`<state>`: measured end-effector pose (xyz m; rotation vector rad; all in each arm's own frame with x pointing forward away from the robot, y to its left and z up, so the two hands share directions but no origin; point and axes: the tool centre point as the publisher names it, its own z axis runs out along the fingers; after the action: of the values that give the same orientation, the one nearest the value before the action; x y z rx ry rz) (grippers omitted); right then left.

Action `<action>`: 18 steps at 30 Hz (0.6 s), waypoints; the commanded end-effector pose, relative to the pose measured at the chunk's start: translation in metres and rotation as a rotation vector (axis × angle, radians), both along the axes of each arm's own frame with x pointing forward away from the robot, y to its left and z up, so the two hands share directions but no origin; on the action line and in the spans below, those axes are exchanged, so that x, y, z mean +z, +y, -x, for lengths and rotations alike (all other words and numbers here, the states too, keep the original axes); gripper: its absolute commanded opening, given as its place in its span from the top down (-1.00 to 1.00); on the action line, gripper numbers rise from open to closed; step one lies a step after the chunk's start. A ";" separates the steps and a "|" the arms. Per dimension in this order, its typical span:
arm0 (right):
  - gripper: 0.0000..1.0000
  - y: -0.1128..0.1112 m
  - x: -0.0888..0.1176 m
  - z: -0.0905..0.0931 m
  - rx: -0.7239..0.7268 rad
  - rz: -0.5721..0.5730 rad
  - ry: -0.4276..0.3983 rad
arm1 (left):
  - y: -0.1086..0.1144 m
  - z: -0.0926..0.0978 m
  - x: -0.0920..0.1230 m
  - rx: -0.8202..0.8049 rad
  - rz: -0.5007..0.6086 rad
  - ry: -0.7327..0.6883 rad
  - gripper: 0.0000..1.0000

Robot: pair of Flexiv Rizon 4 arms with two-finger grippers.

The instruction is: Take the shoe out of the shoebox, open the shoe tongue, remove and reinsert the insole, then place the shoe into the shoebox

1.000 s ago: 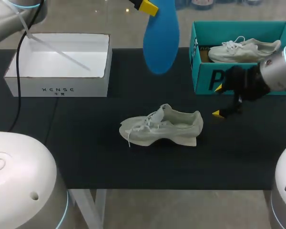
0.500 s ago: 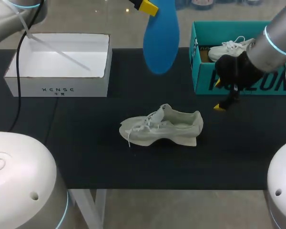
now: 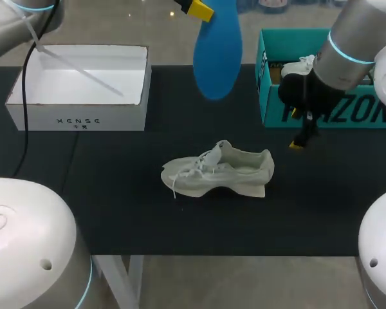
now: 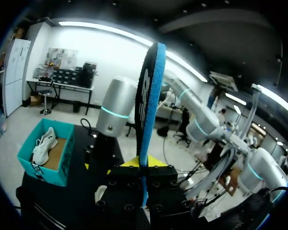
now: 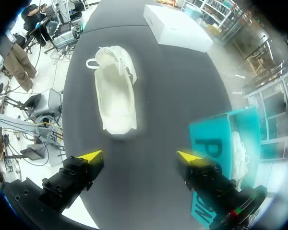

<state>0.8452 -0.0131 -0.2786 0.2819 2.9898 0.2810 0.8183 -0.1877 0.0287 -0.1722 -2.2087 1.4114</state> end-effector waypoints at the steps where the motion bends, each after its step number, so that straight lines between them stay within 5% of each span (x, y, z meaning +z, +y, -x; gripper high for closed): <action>1: -1.00 0.002 0.001 -0.002 -0.004 0.040 0.011 | 0.001 0.000 0.000 0.000 -0.003 -0.001 1.00; 18: -1.00 0.002 0.001 -0.002 -0.004 0.040 0.011 | 0.007 0.007 0.013 0.042 -0.024 0.007 1.00</action>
<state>0.8479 -0.0105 -0.2777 0.2860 3.0022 0.2220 0.8178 -0.1846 0.0386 -0.1268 -2.2175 1.4047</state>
